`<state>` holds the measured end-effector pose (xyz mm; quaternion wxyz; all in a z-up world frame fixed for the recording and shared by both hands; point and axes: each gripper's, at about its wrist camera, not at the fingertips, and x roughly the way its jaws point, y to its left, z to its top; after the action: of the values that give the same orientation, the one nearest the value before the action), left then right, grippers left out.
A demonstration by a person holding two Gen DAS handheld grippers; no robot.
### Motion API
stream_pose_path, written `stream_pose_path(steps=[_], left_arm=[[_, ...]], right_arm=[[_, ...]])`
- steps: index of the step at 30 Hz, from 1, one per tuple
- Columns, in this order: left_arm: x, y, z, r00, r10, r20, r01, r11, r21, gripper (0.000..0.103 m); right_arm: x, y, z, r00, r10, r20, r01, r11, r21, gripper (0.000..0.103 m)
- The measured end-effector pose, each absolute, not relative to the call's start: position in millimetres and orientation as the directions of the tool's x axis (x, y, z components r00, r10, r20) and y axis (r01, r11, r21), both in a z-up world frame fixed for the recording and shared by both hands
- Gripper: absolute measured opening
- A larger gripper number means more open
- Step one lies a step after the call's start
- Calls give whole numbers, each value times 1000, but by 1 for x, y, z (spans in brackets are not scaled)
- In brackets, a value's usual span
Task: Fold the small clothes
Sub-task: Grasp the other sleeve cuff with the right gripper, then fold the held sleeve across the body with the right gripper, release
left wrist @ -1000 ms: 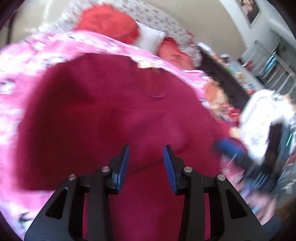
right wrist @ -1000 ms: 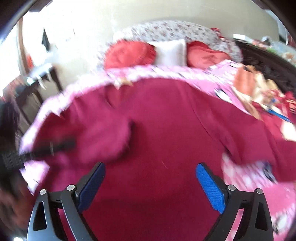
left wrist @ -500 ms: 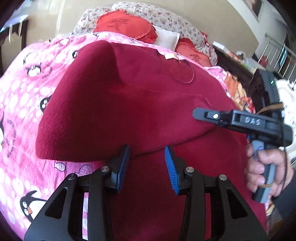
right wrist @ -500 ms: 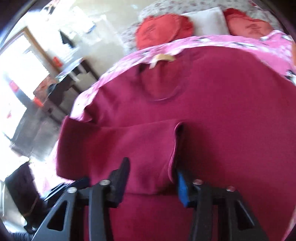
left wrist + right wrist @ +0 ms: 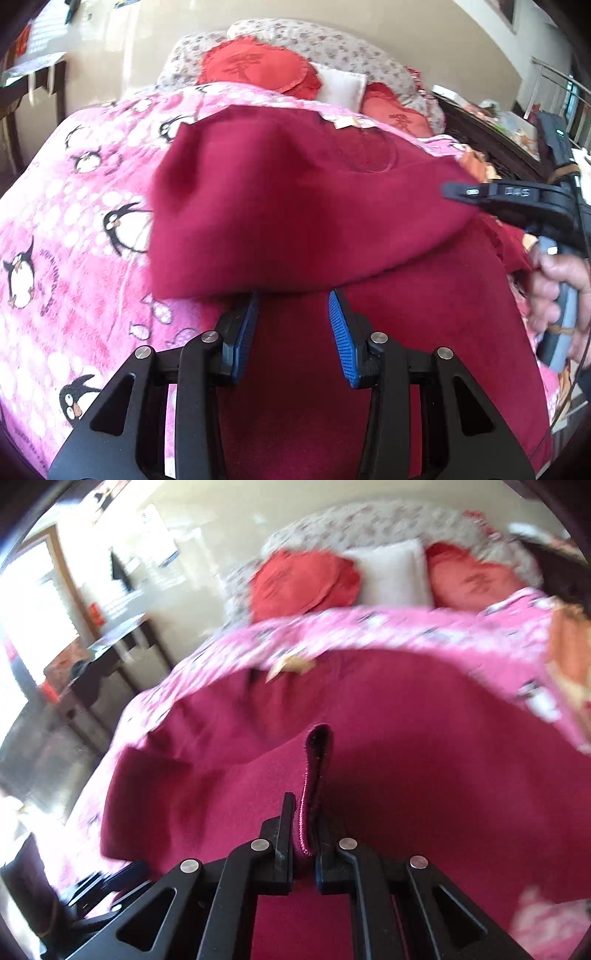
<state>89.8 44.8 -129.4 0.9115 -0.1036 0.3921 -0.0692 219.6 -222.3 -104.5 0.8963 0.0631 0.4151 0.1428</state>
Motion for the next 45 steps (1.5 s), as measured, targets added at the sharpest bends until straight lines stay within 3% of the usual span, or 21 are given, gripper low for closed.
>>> stream_pose_path(steps=[8, 32, 42, 45], left_arm=[[93, 47, -131, 676, -215, -705, 37, 965, -259, 39], [94, 48, -133, 666, -204, -717, 18, 966, -257, 39], [94, 47, -135, 659, -203, -724, 18, 967, -255, 39], [95, 46, -135, 658, -202, -725, 17, 967, -254, 39]], right_arm=[[219, -276, -103, 622, 240, -746, -107, 969, 223, 6], [178, -319, -134, 594, 227, -772, 76, 939, 334, 6], [177, -339, -140, 556, 352, -753, 84, 877, 472, 11], [161, -349, -117, 642, 262, -721, 99, 903, 417, 11]])
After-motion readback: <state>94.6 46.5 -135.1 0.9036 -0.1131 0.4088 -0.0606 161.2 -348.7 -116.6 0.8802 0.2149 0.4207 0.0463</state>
